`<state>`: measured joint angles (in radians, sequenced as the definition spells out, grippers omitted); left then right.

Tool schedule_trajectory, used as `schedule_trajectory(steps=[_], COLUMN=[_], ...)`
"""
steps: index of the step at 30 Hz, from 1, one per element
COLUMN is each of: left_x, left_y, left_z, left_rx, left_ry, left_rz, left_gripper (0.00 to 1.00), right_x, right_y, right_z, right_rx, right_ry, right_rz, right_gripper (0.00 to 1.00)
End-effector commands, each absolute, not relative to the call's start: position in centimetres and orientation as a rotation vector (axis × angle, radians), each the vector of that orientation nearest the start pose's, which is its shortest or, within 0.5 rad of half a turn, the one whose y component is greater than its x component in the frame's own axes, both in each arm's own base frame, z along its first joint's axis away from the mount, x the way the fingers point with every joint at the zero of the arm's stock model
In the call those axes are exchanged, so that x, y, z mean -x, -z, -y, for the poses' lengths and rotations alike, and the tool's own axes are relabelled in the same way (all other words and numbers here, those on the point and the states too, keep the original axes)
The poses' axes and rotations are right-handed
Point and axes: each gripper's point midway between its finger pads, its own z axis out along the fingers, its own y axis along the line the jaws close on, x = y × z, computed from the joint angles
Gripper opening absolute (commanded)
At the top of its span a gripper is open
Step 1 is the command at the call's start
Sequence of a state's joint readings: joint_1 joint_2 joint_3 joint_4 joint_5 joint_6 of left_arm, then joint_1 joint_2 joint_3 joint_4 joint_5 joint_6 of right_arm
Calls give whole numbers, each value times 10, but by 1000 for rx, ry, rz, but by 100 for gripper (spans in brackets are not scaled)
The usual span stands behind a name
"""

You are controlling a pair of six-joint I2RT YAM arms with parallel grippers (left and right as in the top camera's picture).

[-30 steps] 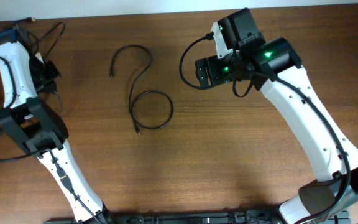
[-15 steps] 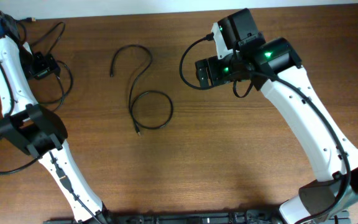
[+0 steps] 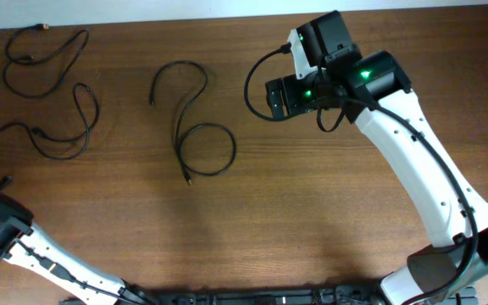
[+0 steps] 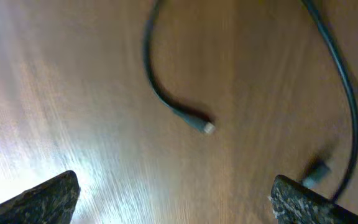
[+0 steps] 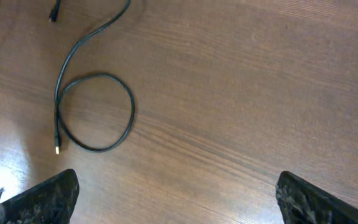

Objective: Untangle cables

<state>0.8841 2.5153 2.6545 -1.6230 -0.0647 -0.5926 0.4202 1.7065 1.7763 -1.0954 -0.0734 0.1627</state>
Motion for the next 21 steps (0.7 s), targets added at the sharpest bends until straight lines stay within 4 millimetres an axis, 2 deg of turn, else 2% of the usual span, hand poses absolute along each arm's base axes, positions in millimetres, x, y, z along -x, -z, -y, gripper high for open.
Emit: schedule_trajectory(steps=[1,2,5,7,9,12,14,16,17,21], left_x=[-272,-268,-266,-268,-268,-269,-277,-280,-280,-286], left_y=[-101,-94,-46,-24,-4,18,26,27,27,27], left_z=[-415,-418,-426,-429,-430,-423,-416,-414,-414,-407], left_rx=[2158,2175,2225,2235,2248,2268,2273,2263,2264,2197], left_ry=[-313,-325,-311,-309,-305,-248,-146,-125,-124,-33], left_rz=[-2208,-2209,-2244,-2258,-2273,-2310,-2313,-2320,-2321,-2387], left_gripper=[99,99,99,93,68,61,55,41,37,40], right_x=[-380,-380,-380,-380,-380,-382,-382,-382,-382,-382], right_y=[-244,-244,-244,-244,-244,-245,-245,-245,-245,-245], right_z=[-183,-183,-184,-183,-184,-184,-184,-184,-184,-184], right_rx=[347,347,347,333,308,308,308,308,308,307], right_ry=[-315,-315,-316,-319,-325,-328,-328,-328,-328,-329], right_rz=[-2597,-2596,-2596,-2599,-2602,-2596,-2596,-2595,-2595,-2595], right_gripper=[99,99,99,99,99,99,99,99,99,99])
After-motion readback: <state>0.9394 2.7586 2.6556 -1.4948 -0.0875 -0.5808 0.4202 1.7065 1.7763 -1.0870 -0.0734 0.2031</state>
